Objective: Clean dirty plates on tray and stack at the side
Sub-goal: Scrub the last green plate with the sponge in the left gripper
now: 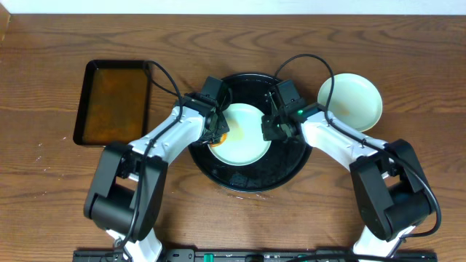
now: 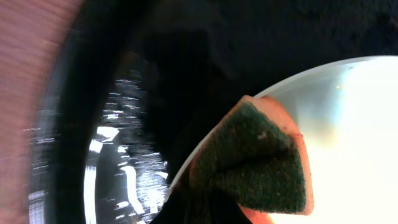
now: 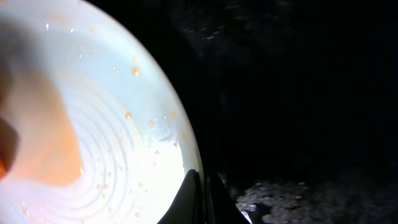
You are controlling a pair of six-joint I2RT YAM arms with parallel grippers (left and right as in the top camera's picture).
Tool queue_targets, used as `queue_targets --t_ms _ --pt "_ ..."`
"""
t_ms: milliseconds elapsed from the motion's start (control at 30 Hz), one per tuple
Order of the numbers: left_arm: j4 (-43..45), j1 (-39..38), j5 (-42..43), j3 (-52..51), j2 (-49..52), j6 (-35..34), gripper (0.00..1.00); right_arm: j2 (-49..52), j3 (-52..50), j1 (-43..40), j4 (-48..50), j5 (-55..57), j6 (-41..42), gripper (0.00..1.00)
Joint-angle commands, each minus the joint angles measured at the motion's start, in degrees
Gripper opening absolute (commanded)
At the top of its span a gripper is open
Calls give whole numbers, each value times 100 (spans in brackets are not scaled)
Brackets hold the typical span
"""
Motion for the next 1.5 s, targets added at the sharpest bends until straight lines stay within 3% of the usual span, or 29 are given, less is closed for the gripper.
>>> queue_targets --t_ms 0,267,533,867,1267,1467 --pt "-28 138 -855 -63 -474 90 7 42 46 -31 -42 326 37 1" --pt "708 -190 439 -76 -599 59 7 42 46 -31 -42 323 37 1" --pt "1440 -669 501 -76 72 -295 8 42 46 -31 -52 323 35 1" --pt "634 -485 511 -74 426 -466 8 42 46 -31 -72 326 35 1" --pt "-411 -68 -1156 -37 -372 -164 7 42 46 -31 -28 326 35 1" --pt "-166 -133 -570 -37 -664 -179 8 42 46 -31 -24 323 37 1"
